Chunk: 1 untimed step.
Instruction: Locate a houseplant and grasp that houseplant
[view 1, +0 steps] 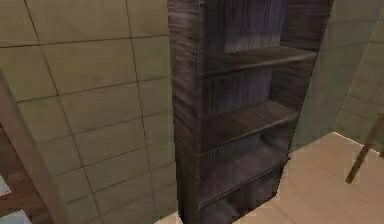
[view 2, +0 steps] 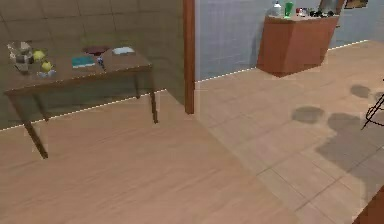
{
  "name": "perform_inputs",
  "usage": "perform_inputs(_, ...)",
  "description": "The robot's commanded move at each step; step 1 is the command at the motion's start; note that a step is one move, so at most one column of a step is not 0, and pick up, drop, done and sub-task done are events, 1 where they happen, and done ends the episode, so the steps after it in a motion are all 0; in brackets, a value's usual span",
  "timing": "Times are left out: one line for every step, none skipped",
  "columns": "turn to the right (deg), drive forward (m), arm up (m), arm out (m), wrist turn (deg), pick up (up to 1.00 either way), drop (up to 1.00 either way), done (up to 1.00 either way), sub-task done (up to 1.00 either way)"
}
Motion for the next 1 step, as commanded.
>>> perform_inputs(45.0,0.00,0.00,0.00,0.0,0.00,0.00,0.00,0.00)
